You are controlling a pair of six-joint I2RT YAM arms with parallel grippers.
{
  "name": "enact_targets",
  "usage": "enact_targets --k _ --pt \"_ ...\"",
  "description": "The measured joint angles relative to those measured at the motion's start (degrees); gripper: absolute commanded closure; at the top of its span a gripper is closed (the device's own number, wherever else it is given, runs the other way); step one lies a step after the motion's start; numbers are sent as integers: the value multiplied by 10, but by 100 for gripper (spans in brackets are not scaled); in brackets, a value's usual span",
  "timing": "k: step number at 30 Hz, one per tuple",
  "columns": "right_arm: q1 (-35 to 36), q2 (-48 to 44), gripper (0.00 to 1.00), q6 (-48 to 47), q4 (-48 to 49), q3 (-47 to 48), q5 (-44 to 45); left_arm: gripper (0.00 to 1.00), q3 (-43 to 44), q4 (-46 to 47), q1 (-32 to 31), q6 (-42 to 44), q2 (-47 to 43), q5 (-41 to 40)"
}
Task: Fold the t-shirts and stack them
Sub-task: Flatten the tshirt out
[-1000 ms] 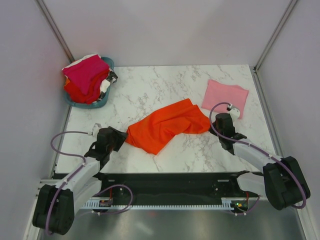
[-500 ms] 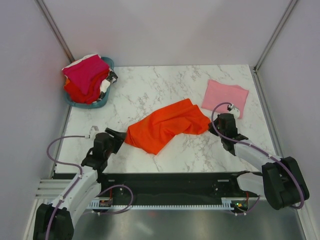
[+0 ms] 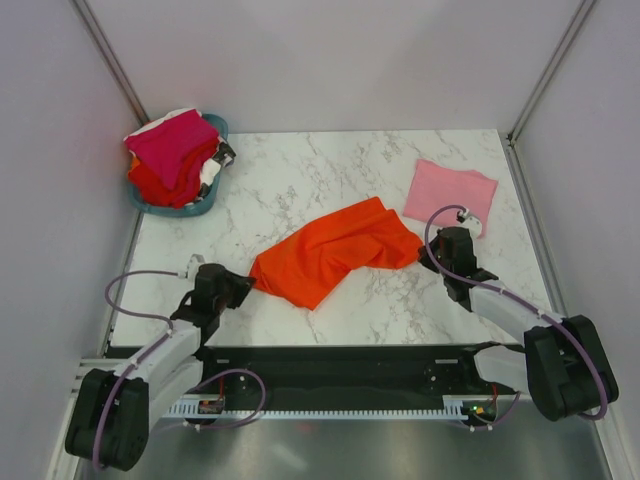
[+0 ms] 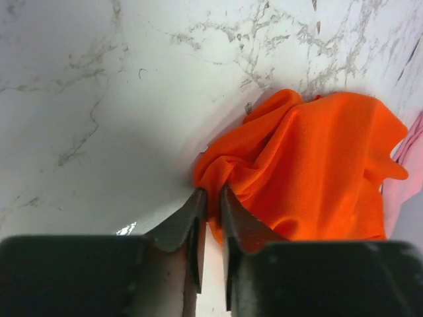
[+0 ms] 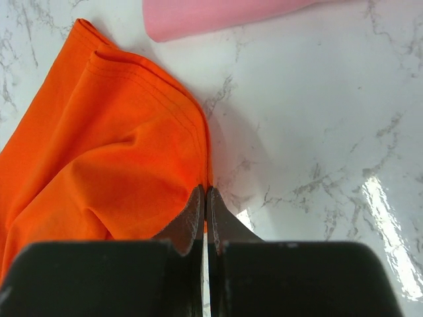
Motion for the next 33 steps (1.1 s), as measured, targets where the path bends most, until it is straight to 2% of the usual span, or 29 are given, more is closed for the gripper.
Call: enact_targets --k 1,4,8,14,19,27,30,33 --pt "0 -3 100 1 -5 0 6 93 0 5 0 1 11 2" --pt "0 -13 100 2 -20 1 17 98 5 9 0 3 27 4" --pt "0 -17 100 4 -68 31 28 98 43 -10 13 7 28 4" --pt "0 -56 100 4 -141 110 29 98 175 -82 46 42 7 3" --pt "0 -152 100 -5 -183 160 13 98 315 -162 50 102 -56 2" --pt "0 -317 100 -28 -214 209 -26 98 431 -289 50 168 -193 -18" --pt "0 -356 100 -28 -222 221 -35 98 470 -313 50 181 -191 -34" --pt "0 -366 100 -28 -226 231 -35 98 507 -322 50 186 -148 -43"
